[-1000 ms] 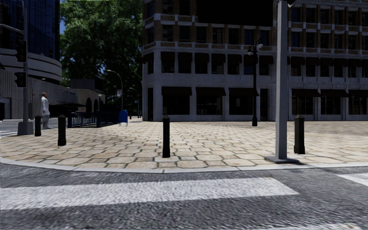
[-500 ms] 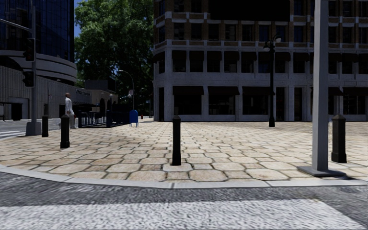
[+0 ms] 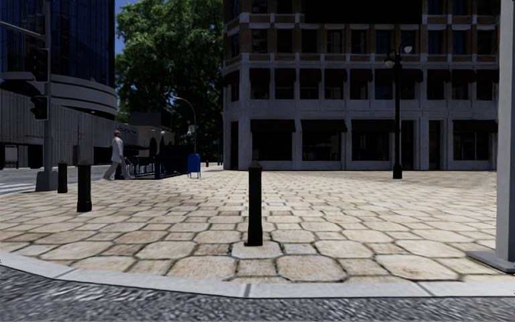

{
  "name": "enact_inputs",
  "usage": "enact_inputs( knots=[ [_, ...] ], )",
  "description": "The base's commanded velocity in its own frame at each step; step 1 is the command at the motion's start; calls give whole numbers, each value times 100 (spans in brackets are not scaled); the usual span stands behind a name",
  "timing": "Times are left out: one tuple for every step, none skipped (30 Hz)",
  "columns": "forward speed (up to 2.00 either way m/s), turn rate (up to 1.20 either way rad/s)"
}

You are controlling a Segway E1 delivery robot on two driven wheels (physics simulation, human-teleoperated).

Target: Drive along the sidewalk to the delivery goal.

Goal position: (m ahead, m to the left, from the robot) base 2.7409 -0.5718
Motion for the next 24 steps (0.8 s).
enact_inputs(
  knots=[
    [90, 0],
    [90, 0],
    [90, 0],
    [90, 0],
    [90, 0],
    [90, 0],
    [90, 0],
    [90, 0],
    [90, 0],
    [87, 0],
    [87, 0],
    [80, 9],
    [76, 15],
    [76, 16],
    [76, 16],
    [75, 0],
    [75, 0],
    [75, 0],
    [75, 0],
    [75, 0],
    [75, 0],
    [73, 0],
    [73, 0],
    [72, 0]
  ],
)
